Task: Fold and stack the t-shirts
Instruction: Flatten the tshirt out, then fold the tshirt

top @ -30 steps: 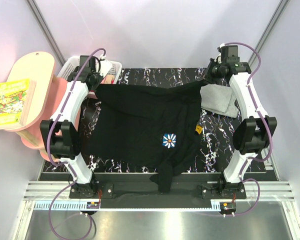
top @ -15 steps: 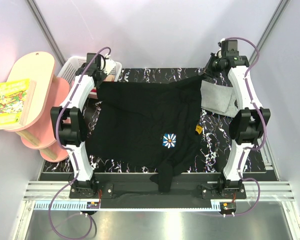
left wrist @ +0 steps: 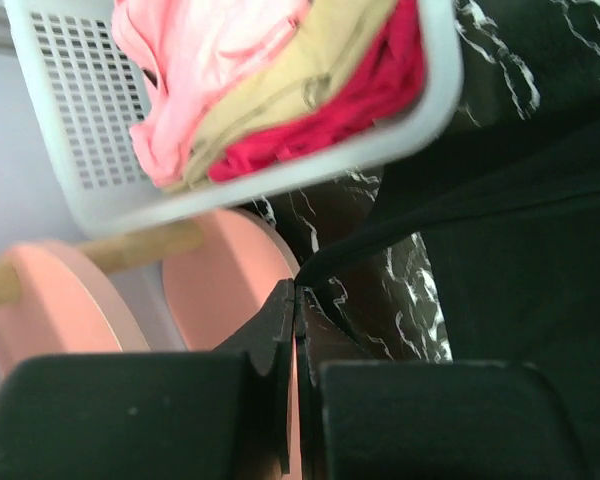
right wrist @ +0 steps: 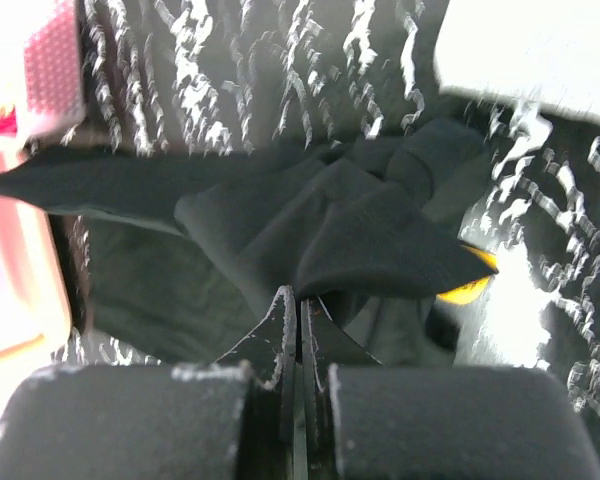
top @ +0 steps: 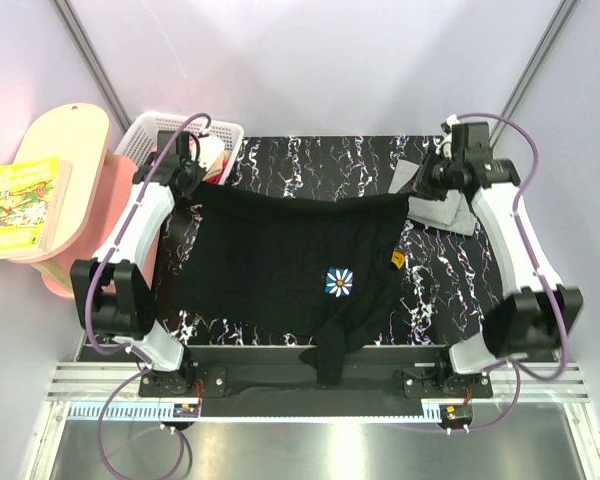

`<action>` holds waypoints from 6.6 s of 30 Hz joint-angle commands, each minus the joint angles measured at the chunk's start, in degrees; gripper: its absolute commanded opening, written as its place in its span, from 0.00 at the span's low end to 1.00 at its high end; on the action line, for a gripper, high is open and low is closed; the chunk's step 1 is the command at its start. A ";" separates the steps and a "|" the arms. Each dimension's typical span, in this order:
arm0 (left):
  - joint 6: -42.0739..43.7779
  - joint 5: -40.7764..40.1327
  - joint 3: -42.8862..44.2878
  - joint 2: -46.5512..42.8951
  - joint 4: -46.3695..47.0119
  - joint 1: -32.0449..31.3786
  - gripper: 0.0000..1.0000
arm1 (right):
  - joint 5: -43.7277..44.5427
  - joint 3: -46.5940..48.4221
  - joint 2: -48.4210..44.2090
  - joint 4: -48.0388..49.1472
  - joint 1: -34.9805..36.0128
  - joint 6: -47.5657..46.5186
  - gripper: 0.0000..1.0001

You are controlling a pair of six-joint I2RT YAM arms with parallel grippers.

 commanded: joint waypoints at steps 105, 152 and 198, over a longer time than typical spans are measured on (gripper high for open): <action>-7.56 -0.54 -11.46 -5.98 -4.78 -9.09 0.39 | 3.36 2.30 20.61 -2.60 10.82 -0.26 0.51; -11.79 1.84 -2.12 23.12 -3.91 -27.65 0.34 | 13.01 -12.94 7.40 -0.92 24.46 1.15 0.48; -10.12 -0.45 -6.25 18.81 -1.97 -28.53 0.33 | 1.59 -9.66 12.09 1.89 22.15 1.84 0.09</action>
